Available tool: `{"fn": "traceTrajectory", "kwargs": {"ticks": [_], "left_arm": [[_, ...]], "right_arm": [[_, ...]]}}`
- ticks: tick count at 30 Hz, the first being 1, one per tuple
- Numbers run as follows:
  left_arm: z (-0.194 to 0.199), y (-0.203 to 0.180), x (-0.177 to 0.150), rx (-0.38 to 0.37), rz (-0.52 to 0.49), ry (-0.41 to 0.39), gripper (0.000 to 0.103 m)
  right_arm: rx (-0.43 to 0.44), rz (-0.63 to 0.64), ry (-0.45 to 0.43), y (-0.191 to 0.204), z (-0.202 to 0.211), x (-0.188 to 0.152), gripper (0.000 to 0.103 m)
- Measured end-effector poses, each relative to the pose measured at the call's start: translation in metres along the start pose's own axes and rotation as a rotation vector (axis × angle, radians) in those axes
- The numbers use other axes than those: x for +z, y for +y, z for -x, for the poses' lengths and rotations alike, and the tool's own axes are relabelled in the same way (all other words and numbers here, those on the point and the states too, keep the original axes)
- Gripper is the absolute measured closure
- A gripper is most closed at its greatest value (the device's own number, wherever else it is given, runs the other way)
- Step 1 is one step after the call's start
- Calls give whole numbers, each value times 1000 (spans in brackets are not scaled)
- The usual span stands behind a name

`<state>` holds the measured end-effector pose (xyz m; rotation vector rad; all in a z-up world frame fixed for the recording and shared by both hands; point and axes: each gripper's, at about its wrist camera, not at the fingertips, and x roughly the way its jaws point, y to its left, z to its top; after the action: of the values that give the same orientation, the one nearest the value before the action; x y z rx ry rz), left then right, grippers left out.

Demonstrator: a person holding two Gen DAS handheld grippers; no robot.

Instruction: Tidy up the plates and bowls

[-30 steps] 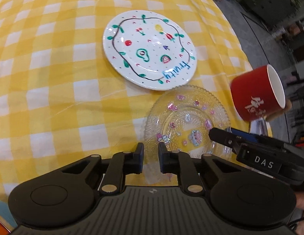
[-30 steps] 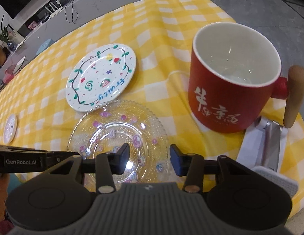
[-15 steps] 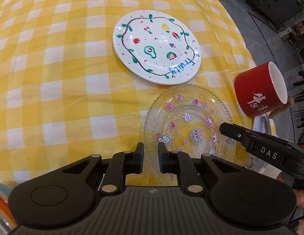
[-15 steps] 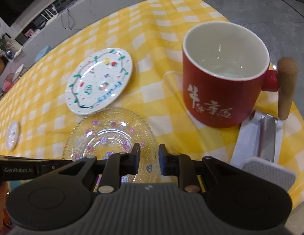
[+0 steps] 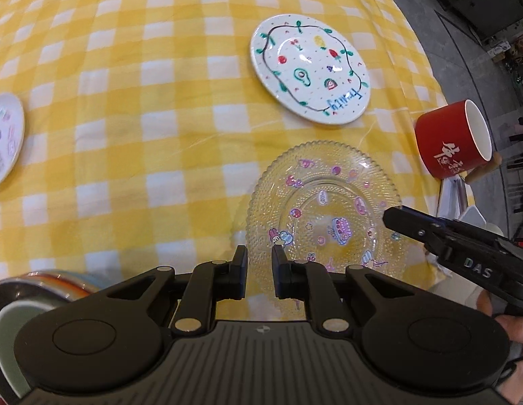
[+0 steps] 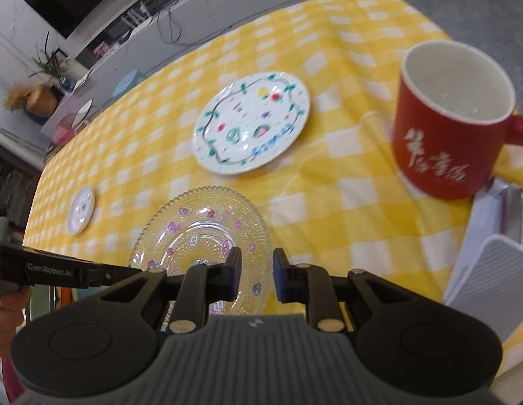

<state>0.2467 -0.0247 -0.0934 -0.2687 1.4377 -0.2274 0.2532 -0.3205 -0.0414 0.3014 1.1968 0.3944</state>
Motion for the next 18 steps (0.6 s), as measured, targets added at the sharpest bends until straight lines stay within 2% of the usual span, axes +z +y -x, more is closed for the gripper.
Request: {"fn": "traceTrajectory", "kwargs": {"ticks": [6,12,18], "left_arm": [[7,12,-6,-2,-10,7,87],[10,12,-4,11,-27,16,87],[0,-5,-10,98,-120,54,87]], "right_arm": [[27,12,57,6,-15,-4,83],[12,25,97,10,-26,-8,83],[14,29,118,8,-26,-10,82]]}}
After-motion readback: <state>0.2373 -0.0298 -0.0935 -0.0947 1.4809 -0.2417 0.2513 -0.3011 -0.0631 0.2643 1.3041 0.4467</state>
